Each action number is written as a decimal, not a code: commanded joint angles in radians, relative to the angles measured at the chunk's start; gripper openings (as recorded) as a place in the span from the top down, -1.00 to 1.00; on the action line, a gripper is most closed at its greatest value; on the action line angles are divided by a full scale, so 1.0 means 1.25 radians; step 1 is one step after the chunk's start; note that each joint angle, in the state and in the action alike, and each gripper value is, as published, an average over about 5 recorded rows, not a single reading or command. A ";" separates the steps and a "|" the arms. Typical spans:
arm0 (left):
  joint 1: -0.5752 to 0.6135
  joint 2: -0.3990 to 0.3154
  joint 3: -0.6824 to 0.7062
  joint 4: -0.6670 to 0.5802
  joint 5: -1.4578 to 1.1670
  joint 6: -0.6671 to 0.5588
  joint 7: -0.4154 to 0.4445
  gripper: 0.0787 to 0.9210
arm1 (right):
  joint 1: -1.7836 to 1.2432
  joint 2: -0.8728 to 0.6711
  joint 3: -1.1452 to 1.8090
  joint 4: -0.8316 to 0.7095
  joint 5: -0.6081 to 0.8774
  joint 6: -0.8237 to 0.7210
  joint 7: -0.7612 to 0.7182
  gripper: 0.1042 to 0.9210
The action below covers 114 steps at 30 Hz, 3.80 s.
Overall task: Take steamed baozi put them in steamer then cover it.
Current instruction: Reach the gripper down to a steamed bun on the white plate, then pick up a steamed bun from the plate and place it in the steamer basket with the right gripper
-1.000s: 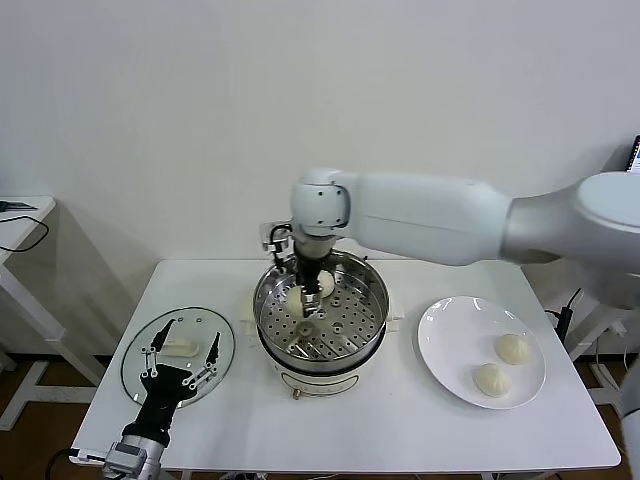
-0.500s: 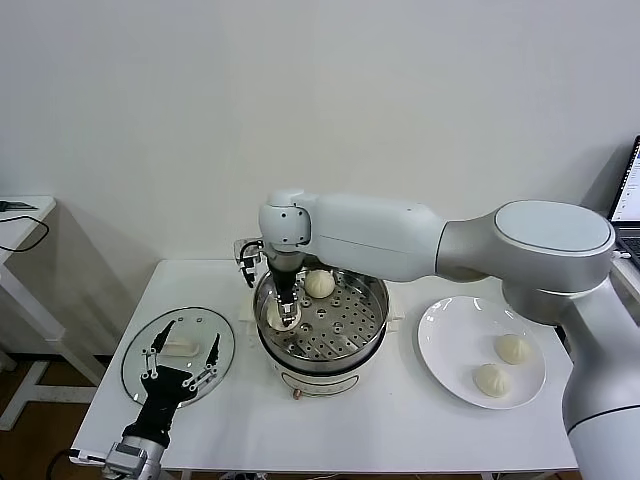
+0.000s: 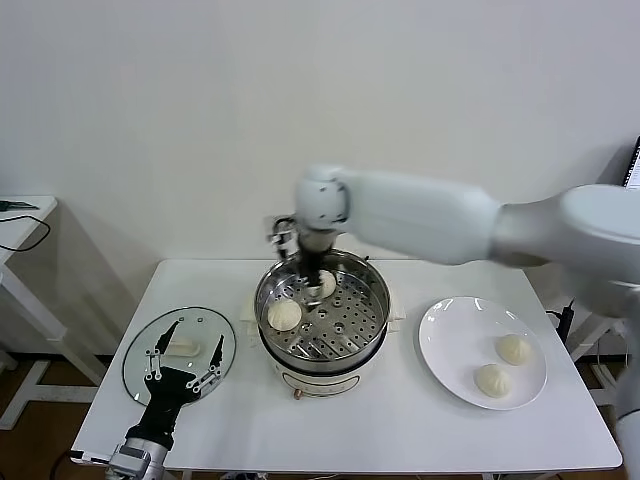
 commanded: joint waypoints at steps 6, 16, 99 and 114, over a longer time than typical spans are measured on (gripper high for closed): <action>0.011 -0.003 0.013 -0.012 0.014 0.001 -0.006 -0.77 | -0.021 -0.526 0.012 0.191 -0.172 0.218 -0.111 -0.76; 0.023 -0.011 0.021 -0.018 0.027 -0.002 -0.012 -0.77 | -0.290 -0.584 0.177 0.131 -0.358 0.310 -0.148 -0.76; 0.022 -0.019 0.036 -0.003 0.047 -0.006 -0.015 -0.77 | -0.497 -0.522 0.413 0.035 -0.455 0.361 -0.134 -0.35; 0.028 -0.015 0.037 -0.009 0.051 -0.007 -0.015 -0.77 | 0.002 -0.461 0.188 0.185 -0.380 0.468 -0.153 -0.36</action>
